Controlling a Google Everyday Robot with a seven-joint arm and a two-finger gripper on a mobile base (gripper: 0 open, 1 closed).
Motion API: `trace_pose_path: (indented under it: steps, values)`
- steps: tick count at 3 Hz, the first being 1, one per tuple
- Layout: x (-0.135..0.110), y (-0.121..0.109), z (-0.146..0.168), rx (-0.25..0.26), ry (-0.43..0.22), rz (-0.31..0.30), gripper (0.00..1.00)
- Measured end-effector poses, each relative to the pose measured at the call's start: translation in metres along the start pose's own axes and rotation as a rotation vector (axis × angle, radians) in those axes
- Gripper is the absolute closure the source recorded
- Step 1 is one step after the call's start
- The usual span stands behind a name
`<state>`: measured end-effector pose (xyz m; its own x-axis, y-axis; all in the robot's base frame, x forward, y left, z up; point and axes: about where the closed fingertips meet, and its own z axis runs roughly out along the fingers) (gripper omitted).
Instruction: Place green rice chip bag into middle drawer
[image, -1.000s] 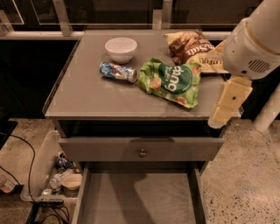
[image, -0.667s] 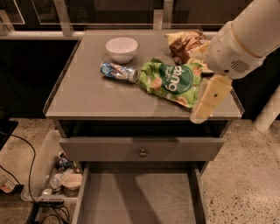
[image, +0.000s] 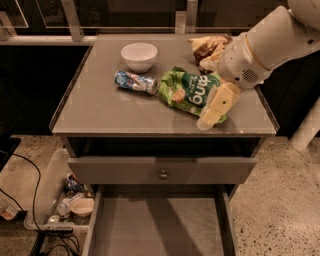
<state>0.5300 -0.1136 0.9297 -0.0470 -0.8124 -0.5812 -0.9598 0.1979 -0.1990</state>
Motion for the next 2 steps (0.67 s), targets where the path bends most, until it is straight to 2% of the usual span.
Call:
trace_pose_path:
  steps: [1,2]
  values:
    - [0.012,-0.027,0.015,0.010,-0.032,-0.006,0.00]
    - [0.014,-0.047,0.025,0.023,-0.052,-0.029,0.00]
